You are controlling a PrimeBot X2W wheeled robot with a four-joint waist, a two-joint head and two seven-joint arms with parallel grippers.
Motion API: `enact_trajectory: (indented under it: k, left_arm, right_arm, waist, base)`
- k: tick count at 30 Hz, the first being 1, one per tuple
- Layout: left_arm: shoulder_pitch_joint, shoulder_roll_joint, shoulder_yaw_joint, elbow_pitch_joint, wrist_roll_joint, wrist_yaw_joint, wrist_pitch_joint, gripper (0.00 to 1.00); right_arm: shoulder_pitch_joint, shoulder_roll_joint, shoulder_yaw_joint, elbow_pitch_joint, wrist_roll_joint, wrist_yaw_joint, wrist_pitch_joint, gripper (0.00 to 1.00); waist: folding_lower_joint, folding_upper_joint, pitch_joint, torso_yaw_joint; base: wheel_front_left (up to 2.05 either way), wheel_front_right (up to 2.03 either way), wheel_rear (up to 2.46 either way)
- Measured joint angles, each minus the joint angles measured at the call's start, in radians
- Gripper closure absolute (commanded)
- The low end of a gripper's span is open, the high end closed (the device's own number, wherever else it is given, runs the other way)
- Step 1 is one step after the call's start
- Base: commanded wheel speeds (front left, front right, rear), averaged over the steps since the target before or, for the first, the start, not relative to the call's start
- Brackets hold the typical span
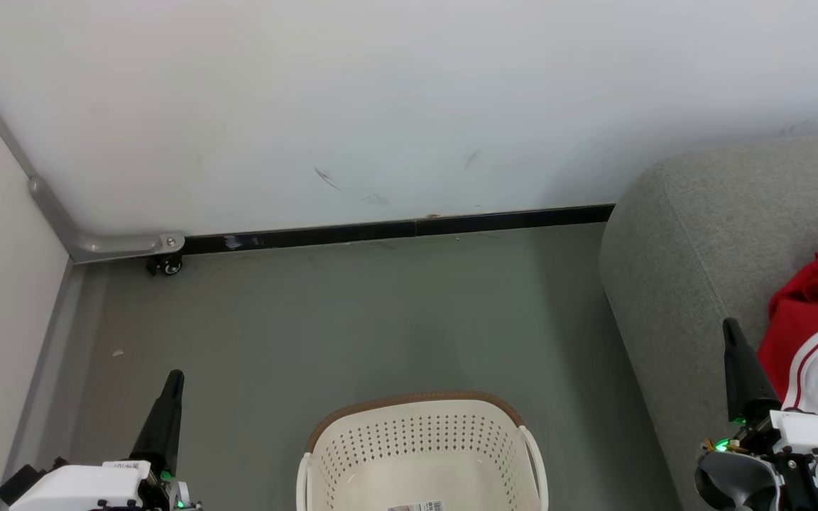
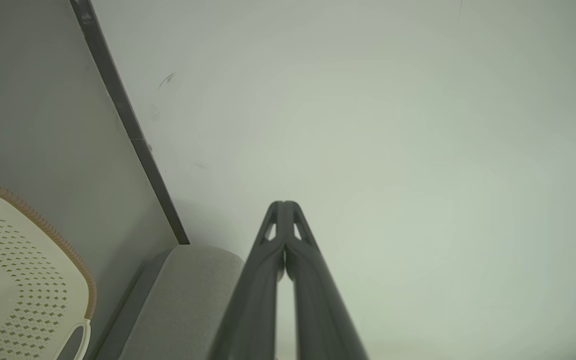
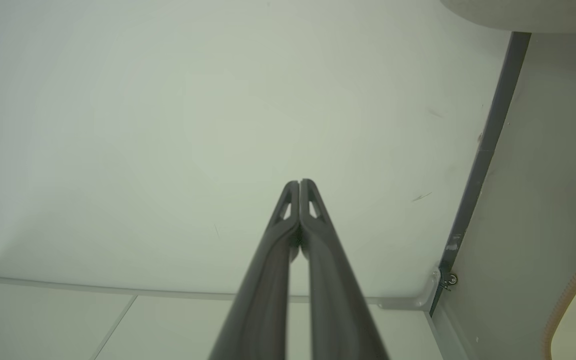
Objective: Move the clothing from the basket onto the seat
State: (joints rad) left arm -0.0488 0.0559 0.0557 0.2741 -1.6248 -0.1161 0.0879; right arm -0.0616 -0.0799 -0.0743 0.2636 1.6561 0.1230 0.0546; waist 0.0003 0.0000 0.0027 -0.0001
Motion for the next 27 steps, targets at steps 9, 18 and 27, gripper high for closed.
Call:
enact_trajectory:
  k: [9, 18, 27]
  left_arm:
    - [-0.003, 0.0, 0.001, 0.002, 0.0, 0.0, 0.0, 1.0]
    - [-0.009, -0.001, 0.001, 0.004, 0.0, 0.0, 0.0, 1.0]
    - [-0.009, -0.001, 0.002, 0.004, 0.0, 0.0, 0.0, 1.0]
  right_arm:
    - [0.0, 0.0, -0.002, 0.0, 0.0, 0.0, 0.003, 1.0]
    - [0.0, 0.0, -0.003, 0.001, 0.0, 0.0, 0.003, 1.0]
    - [0.0, 0.0, -0.003, 0.001, 0.0, 0.0, 0.007, 1.0]
  waist:
    - [-0.0001, 0.0, 0.0, 0.0]
    - [-0.0001, 0.0, 0.0, 0.0]
    - [-0.0001, 0.0, 0.0, 0.0]
  base:
    - [0.0, 0.0, 0.0]
    - [0.0, 0.0, 0.0]
    - [0.0, 0.0, 0.0]
